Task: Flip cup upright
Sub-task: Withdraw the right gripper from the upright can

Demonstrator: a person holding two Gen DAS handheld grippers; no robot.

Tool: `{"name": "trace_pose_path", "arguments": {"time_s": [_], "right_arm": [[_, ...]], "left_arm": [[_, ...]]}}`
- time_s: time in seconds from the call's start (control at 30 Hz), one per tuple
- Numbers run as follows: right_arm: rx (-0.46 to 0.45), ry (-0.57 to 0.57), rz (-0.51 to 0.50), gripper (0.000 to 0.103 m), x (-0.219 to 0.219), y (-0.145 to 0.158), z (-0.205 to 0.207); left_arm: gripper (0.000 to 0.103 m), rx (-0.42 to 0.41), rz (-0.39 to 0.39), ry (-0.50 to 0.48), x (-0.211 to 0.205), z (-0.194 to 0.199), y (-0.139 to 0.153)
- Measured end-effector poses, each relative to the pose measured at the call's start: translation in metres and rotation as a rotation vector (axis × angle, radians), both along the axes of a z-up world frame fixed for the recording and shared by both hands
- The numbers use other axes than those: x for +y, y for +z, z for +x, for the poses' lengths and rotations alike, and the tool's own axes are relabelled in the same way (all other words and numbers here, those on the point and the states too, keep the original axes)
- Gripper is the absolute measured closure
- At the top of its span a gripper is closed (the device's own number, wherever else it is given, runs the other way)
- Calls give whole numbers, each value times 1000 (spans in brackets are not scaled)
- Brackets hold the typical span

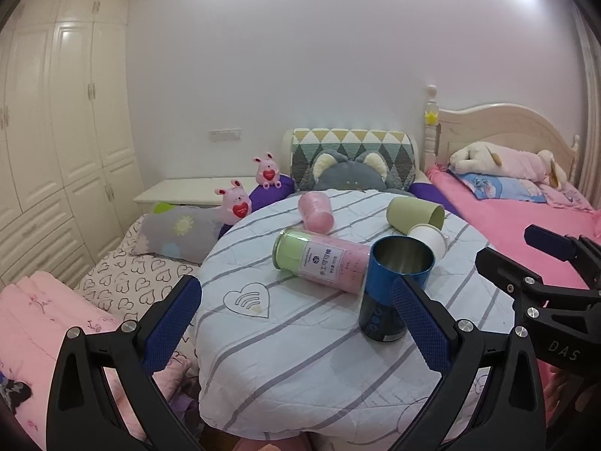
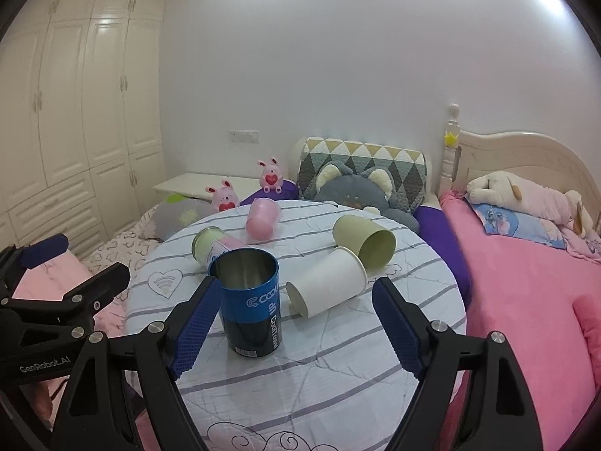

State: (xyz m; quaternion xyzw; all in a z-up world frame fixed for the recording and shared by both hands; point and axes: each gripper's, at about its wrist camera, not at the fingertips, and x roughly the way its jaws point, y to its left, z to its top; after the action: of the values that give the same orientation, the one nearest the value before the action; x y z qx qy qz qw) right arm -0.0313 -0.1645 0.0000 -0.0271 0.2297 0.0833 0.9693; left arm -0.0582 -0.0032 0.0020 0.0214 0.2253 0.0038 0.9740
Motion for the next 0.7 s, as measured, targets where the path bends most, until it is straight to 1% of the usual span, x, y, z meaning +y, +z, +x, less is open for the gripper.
{"name": "trace_pose_path", "arguments": {"time_s": [0.07, 0.27, 0.37, 0.47, 0.57, 0.7], "right_arm": [[1, 3, 11, 20, -4, 0, 0], [-7, -1, 19, 20, -15, 6, -1], [-25, 4, 13, 20, -19, 13, -1], [-43, 14, 9, 20, -22, 19, 1], [-57, 18, 17, 20, -25, 24, 2], [-55, 23, 31, 20, -28, 30, 9]], "left_arm": [[0, -4, 6, 7, -3, -1, 1], [0, 6, 50, -12, -18, -2, 9], [0, -8, 65, 11, -21, -2, 15], [0, -35, 71, 28, -24, -4, 24], [0, -31, 74, 33, -27, -1, 30], [0, -24, 79, 39, -30, 2, 36]]}}
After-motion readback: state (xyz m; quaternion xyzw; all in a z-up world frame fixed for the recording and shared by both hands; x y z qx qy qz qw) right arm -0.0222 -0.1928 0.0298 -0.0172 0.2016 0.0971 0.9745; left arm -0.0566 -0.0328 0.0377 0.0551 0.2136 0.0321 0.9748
